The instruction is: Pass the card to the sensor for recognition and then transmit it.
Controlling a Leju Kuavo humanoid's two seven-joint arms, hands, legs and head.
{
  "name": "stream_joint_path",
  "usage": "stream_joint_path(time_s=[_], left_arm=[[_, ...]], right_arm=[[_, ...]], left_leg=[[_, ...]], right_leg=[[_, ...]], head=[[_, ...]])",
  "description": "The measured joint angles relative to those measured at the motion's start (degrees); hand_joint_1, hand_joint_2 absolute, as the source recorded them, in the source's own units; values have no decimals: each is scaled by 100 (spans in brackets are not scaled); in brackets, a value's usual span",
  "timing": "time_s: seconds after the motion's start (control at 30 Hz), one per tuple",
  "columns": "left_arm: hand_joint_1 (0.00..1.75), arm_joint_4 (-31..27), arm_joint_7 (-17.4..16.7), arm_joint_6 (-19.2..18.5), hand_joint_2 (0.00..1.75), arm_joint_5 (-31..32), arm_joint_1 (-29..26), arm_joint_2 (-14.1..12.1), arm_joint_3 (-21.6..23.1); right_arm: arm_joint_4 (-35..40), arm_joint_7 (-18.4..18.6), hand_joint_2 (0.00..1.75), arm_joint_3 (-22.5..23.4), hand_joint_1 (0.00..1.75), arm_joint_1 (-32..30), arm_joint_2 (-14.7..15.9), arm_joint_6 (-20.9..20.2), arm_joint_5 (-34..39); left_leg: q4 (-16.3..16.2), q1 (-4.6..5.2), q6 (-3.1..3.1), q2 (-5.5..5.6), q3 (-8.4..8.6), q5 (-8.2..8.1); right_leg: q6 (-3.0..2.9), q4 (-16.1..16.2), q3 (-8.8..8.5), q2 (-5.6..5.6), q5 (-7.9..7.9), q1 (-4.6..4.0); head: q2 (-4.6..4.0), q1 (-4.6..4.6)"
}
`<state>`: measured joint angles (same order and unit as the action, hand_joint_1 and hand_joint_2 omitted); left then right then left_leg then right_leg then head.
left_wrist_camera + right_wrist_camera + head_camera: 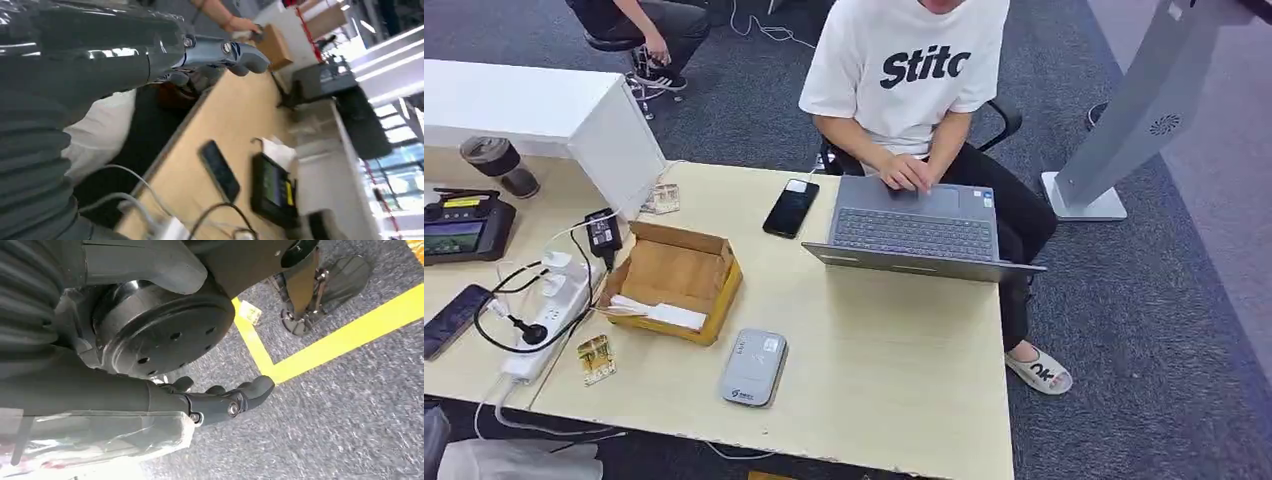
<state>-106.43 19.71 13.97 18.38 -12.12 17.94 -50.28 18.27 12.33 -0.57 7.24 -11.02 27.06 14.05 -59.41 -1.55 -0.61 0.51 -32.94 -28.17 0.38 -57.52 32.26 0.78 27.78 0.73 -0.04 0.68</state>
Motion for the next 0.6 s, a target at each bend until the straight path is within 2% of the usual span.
stream_joint_path(time_s=[0.1,0.2,0.3,0.33,0.5,0.6], left_arm=[[0,365,33,-35,175,48,131,53,-385],[0,513,33,-53,175,77,172,72,-585],[0,658,-313,-144,175,-72,220,90,-698],[0,722,-282,-138,175,-85,230,90,-733],[0,709,269,-125,175,-39,234,90,-702],[0,230,549,-63,175,94,211,88,-326]], right_arm=[[-2,7,175,61,0,7,0,0,0],[-2,9,175,83,0,9,0,0,0],[-2,-37,175,112,0,11,0,0,-37],[-2,-70,175,116,0,10,0,0,-87],[-28,-127,175,201,0,6,-22,0,-173],[-66,-85,175,267,0,17,-39,0,-223]], left_leg=[[0,1,0,1,-1,0],[0,2,0,1,-1,0],[-1,4,0,3,-2,0],[-1,4,0,3,-1,0],[-1,3,0,2,1,0],[-2,1,2,12,-1,4]], right_leg=[[0,0,-1,-1,0,-1],[0,0,-1,-1,0,0],[1,0,-1,-2,0,2],[1,0,0,-2,0,1],[0,0,3,-1,-1,0],[0,0,-1,-12,-1,-1]], head=[[0,-2],[0,0],[0,-2],[0,0],[0,0],[0,0]])
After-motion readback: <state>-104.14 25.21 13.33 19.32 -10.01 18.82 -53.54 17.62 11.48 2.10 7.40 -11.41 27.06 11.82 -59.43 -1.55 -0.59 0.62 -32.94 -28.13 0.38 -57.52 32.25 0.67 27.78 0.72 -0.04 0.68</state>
